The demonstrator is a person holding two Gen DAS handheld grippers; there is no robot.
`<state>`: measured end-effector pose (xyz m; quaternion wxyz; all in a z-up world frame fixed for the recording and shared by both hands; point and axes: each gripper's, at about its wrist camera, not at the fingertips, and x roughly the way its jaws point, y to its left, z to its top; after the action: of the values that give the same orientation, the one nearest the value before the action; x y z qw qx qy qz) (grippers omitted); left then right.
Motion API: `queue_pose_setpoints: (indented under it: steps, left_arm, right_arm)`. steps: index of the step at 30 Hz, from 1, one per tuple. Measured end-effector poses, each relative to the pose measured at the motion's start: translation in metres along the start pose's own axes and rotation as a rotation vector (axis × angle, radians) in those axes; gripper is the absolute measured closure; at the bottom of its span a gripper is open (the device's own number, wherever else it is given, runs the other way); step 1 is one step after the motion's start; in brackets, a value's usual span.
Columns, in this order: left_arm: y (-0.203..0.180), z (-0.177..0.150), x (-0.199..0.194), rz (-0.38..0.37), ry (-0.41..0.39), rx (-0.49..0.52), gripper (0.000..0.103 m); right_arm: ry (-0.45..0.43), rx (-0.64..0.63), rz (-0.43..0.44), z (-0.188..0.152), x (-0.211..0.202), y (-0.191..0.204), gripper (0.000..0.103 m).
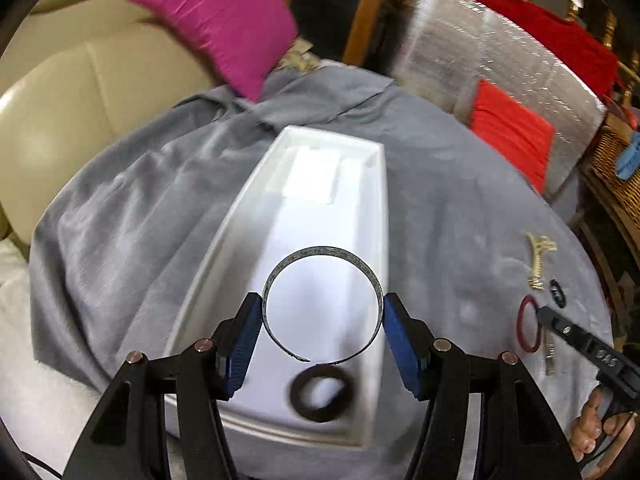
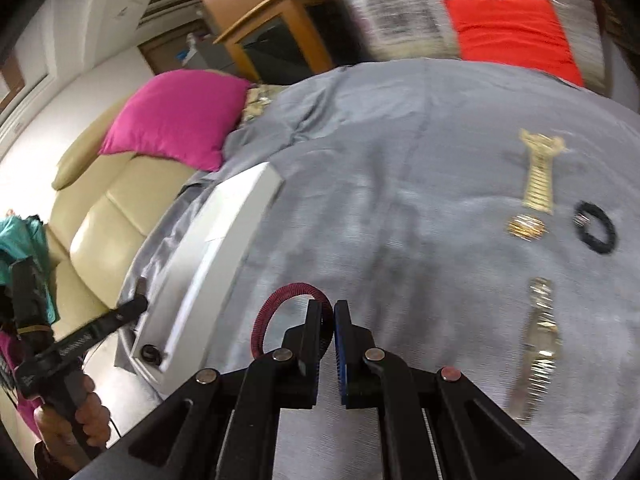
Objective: Organize jewelry
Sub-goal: 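Carry the bangle and red ring into the white tray and release both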
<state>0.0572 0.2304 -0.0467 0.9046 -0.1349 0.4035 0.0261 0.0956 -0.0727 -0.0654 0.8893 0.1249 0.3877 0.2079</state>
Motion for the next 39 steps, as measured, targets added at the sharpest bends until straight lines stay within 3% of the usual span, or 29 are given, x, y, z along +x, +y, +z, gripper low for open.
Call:
queue_pose_setpoints:
  steps: [4,16,31,39]
  left_arm:
    - [0.018,-0.005,0.01,0.021,0.06,-0.039,0.041]
    - [0.032,-0.008,0.02,0.07,0.087,-0.037,0.041]
    - [0.051,-0.008,0.038,0.047,0.167,-0.124,0.04]
    - [0.051,-0.007,0.044,0.05,0.19,-0.107,0.04]
  right_arm:
    - [-0.003,-0.059,0.044,0.005,0.015,0.039,0.096]
    - [0.003,-0.25,0.076,0.02,0.069,0.124,0.096]
    - [0.103,-0.425,0.129,0.021,0.132,0.157,0.096]
    - [0.164,-0.461,0.121,0.012,0.144,0.162,0.095]
